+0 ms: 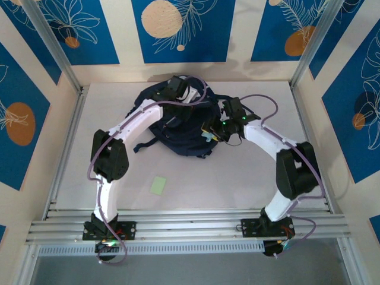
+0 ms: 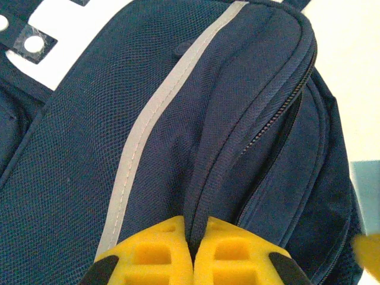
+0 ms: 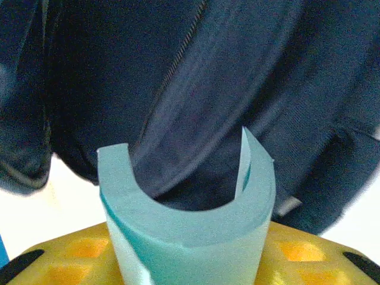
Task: Pack the student bag
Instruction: Place the personal item in the student bag.
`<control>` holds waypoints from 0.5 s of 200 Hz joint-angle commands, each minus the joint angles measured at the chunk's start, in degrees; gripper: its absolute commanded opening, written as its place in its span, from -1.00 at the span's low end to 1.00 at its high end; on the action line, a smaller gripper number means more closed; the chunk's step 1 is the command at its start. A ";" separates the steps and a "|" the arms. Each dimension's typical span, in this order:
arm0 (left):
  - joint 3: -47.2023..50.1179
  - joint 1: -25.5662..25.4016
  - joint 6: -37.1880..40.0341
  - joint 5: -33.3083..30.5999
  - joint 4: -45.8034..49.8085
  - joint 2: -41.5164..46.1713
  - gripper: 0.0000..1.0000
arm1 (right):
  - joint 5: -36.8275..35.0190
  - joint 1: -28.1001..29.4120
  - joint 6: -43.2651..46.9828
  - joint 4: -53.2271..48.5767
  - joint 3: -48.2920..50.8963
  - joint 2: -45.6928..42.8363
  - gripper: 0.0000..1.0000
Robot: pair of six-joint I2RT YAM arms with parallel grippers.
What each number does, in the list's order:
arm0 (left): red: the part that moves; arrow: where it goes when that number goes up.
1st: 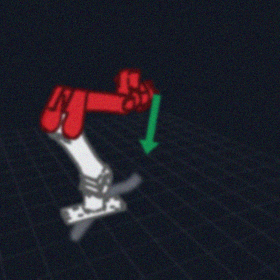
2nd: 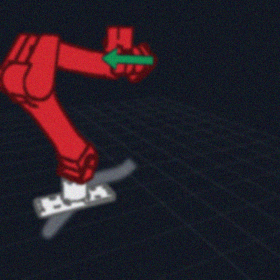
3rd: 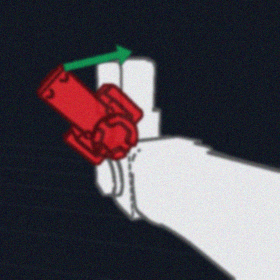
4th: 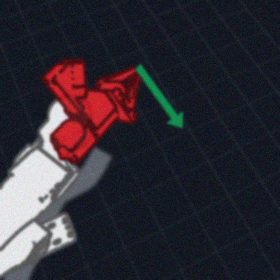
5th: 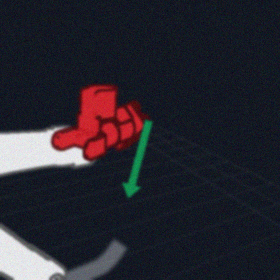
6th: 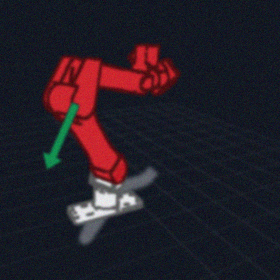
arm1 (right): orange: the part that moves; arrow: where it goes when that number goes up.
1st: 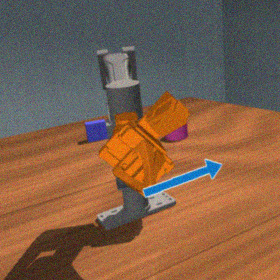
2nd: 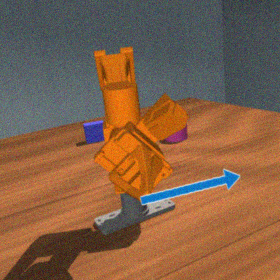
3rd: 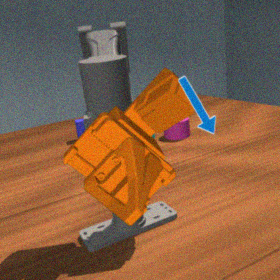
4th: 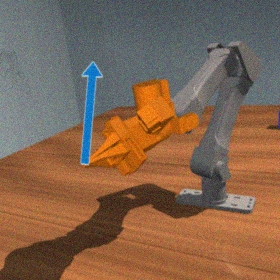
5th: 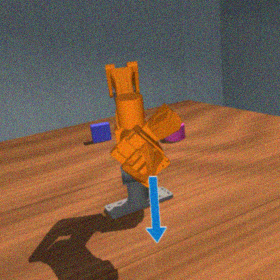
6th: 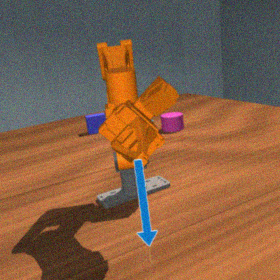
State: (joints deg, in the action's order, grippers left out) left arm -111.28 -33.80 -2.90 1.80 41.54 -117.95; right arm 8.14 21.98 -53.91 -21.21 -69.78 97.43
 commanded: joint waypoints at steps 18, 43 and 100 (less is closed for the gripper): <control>-4.41 0.32 -2.59 4.30 0.29 0.62 -1.00 | -1.11 1.64 -7.51 2.20 -11.08 10.02 0.02; -4.38 0.40 -3.17 4.35 0.13 0.61 -1.00 | 2.82 2.25 -7.72 4.16 -15.72 14.06 0.69; -4.16 0.87 -3.94 6.09 0.41 0.53 -1.00 | 4.46 2.63 -5.70 9.42 -9.11 10.32 0.75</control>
State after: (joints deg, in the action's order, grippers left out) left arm -113.23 -32.47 -4.69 3.40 42.85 -117.97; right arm 8.78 23.66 -59.42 -17.34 -82.32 111.00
